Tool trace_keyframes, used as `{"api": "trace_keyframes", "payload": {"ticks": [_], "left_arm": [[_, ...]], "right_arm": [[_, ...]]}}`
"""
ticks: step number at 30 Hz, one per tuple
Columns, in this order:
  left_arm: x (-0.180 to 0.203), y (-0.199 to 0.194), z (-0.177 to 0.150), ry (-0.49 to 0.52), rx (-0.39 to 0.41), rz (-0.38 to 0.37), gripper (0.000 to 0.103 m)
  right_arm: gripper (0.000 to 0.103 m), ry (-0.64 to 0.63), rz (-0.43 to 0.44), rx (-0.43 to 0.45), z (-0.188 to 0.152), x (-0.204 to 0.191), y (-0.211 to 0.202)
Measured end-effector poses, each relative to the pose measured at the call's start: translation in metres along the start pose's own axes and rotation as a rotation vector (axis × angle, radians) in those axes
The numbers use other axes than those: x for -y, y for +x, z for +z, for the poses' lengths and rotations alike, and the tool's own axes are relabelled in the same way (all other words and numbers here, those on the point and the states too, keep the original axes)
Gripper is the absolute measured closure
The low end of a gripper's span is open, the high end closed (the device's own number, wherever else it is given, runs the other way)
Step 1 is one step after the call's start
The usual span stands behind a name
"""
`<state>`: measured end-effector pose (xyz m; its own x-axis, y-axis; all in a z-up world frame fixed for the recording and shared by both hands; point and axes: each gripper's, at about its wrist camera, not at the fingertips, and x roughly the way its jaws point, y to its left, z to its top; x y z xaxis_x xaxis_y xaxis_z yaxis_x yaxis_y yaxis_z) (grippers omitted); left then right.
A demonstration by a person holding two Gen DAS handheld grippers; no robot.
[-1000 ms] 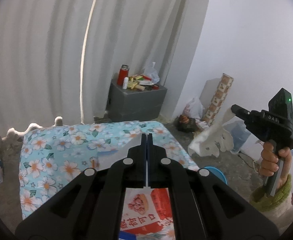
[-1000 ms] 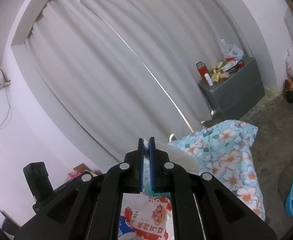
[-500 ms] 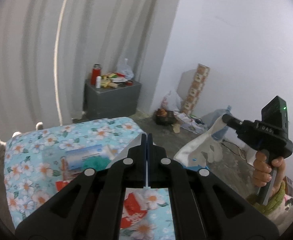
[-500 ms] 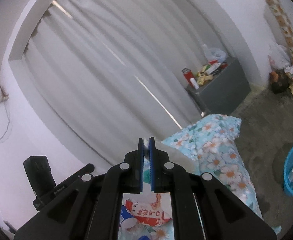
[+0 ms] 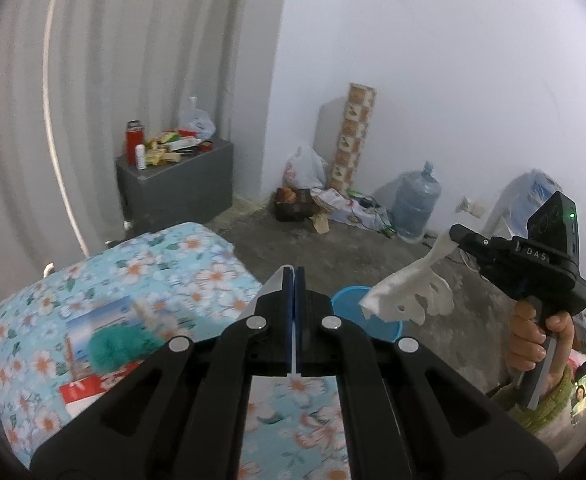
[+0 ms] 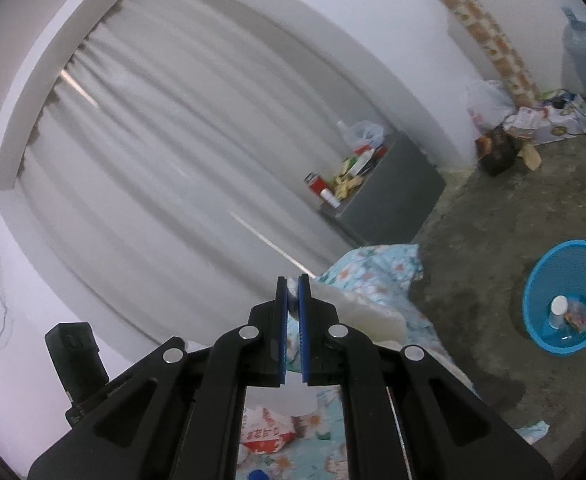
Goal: Collect trash
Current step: 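Carry the tissue and glove over the blue wastebasket and open both tools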
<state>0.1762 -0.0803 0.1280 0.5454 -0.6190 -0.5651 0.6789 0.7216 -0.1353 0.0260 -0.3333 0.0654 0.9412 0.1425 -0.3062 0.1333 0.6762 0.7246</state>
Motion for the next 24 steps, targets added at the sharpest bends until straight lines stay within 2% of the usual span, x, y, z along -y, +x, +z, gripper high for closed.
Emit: {"api": "trace_keyframes", "payload": {"ticks": [5, 12, 18, 24], "left_arm": [[0.037, 0.042, 0.014, 0.046, -0.047, -0.052, 0.103], [0.103, 0.128, 0.028, 0.137, -0.133, -0.163, 0.103], [0.156, 0.223, 0.021, 0.210, -0.240, -0.264, 0.103], [0.184, 0.310, 0.003, 0.253, -0.358, -0.344, 0.103]], "right_arm": [[0.098, 0.036, -0.035, 0.032, 0.010, 0.032, -0.021], [0.098, 0.065, -0.151, 0.046, 0.036, 0.086, -0.033], [0.098, 0.116, -0.252, -0.007, 0.060, 0.150, -0.016], [0.098, 0.168, -0.378, -0.072, 0.073, 0.223, 0.016]]}}
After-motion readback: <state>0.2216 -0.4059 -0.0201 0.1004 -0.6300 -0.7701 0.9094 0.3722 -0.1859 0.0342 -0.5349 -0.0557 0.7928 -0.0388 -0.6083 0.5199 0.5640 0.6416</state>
